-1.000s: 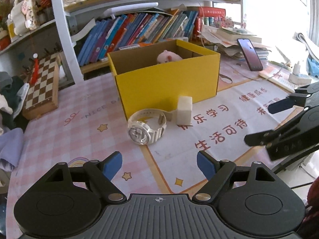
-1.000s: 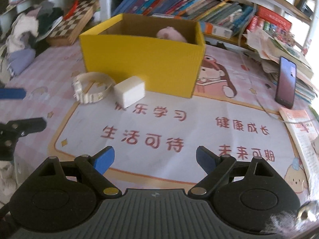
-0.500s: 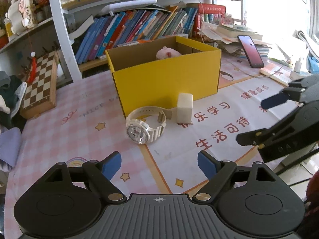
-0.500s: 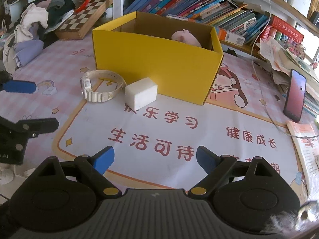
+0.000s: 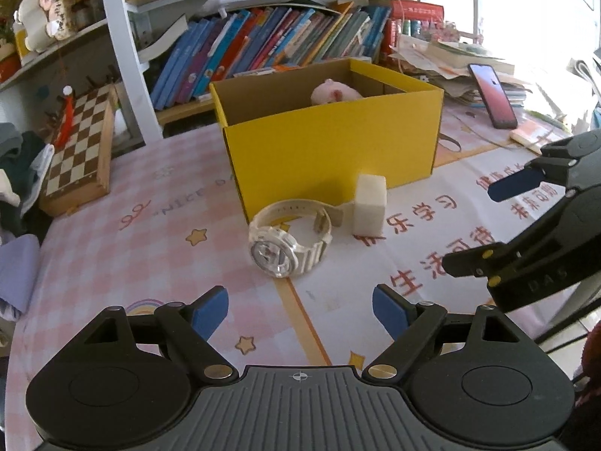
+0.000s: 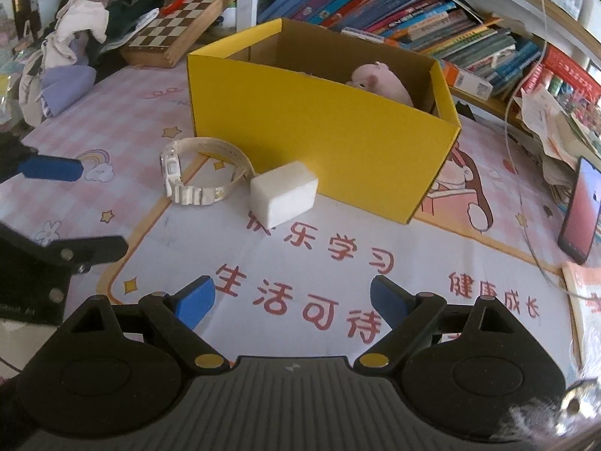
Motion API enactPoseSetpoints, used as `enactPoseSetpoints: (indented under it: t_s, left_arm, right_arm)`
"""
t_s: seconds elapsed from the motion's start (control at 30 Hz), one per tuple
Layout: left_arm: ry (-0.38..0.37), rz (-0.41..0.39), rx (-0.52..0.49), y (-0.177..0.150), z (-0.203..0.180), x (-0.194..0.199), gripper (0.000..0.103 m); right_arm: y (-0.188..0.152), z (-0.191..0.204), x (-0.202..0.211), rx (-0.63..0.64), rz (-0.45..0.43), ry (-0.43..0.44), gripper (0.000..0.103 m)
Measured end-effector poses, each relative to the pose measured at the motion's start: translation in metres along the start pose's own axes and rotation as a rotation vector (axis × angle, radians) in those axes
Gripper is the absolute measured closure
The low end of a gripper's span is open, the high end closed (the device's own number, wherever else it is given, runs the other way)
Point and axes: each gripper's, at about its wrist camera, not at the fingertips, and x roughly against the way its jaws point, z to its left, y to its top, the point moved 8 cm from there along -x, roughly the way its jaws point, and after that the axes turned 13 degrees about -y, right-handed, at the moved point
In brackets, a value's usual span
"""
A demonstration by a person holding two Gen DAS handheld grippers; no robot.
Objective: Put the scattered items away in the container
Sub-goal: 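Move the left tool toward the white wristwatch while the right tool approaches the white block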
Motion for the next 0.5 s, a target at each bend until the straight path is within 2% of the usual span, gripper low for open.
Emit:
enactPoseSetpoints:
  t_s: [0.5]
  left_arm:
    - [0.017,0.038,0.018,0.01,0.013,-0.029,0.017]
  right_arm:
    - [0.021,-0.011,-0.033,0.002,0.018,0.05,0.013]
